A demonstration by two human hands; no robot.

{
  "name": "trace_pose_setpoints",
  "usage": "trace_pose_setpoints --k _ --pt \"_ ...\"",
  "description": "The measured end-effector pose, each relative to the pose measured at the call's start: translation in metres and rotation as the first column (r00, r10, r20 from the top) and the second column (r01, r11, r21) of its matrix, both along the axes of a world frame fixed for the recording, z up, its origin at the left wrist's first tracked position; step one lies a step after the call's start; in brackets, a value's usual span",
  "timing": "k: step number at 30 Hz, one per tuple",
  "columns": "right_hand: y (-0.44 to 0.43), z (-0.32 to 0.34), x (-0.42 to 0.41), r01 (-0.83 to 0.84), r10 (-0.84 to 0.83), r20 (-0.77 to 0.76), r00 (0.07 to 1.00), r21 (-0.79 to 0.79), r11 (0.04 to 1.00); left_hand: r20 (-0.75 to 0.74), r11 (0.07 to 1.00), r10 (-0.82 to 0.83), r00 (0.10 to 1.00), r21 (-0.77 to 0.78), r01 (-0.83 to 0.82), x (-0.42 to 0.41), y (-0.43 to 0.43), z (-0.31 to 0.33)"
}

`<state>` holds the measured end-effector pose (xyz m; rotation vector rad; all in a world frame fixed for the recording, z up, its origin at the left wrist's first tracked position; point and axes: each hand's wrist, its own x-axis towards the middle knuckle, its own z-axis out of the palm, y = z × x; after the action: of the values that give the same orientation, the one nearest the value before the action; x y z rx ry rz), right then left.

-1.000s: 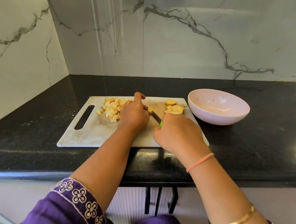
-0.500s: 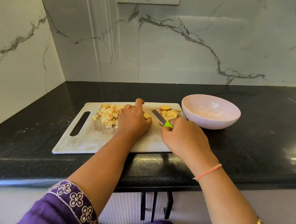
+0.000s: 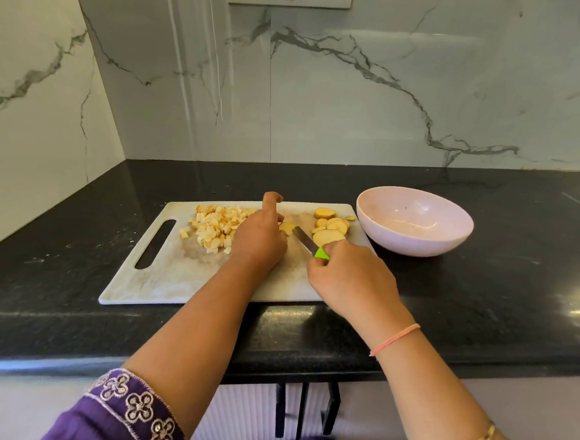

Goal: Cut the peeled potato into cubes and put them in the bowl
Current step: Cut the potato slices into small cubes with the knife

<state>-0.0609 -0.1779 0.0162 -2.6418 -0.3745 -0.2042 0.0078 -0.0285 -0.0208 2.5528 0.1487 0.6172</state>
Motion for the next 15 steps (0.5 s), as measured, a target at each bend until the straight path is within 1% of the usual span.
trace_pose_setpoints --k 5,9,12,15 --pt "0.0014 0.0004 -0.0028 -0.013 0.013 0.010 1.000 -0.001 1.000 -0.012 0.999 0.018 1.000 -0.047 -0.018 0.0000 0.0022 0.0014" --pt "-0.0040 0.0044 0.0027 0.043 -0.044 0.043 0.998 0.008 0.999 -0.016 0.998 -0.016 1.000 -0.060 0.015 -0.0016 -0.0012 0.0033" --pt "-0.0029 0.0024 0.0071 0.067 -0.067 0.015 0.998 -0.012 0.998 -0.025 0.999 -0.028 0.999 -0.045 0.027 -0.0039 -0.0004 0.0024" --pt "0.0015 -0.0022 0.0060 0.043 -0.042 0.009 0.999 -0.020 0.999 -0.019 0.998 -0.040 0.999 -0.048 0.039 -0.0040 0.0011 0.0017"
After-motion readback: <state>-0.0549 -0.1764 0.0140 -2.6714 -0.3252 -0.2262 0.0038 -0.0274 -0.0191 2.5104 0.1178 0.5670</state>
